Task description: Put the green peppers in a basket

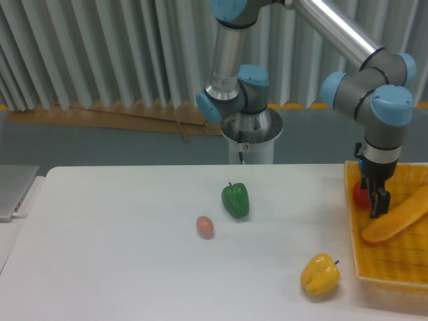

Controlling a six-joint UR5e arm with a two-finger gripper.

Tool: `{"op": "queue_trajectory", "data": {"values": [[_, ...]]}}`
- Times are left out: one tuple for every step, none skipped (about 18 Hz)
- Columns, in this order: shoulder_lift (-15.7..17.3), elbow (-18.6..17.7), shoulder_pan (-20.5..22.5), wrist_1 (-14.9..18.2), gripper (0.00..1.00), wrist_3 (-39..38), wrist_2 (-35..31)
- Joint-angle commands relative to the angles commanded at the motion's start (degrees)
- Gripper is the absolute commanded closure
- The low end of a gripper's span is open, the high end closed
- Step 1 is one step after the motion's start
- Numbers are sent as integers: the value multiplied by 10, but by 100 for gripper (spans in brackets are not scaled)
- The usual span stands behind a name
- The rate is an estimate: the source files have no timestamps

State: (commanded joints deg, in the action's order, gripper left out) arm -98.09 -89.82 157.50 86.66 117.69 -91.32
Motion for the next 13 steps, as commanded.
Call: {"op": "queue_trajectory", "data": {"values": [[-1, -1, 0, -6, 0, 0, 0], [-2, -1, 0, -11, 0, 0, 0], [-2, -1, 0, -16, 0, -1, 0], [-2, -1, 1, -18, 0, -1, 0], [-2, -1, 1, -19, 0, -2, 1], [-2, -1, 0, -19, 0, -2, 1], [-3, -1, 0, -20, 0, -2, 1], [-4, -1, -1, -20, 0, -2, 1], [-4, -1, 0, -20, 0, -2, 1], [-4, -1, 0, -20, 0, -1, 1], [-4, -1, 1, -20, 0, -1, 1], [-4, -1, 0, -23, 0, -1, 1], [-4, -1, 0, -25, 0, -2, 1]]}}
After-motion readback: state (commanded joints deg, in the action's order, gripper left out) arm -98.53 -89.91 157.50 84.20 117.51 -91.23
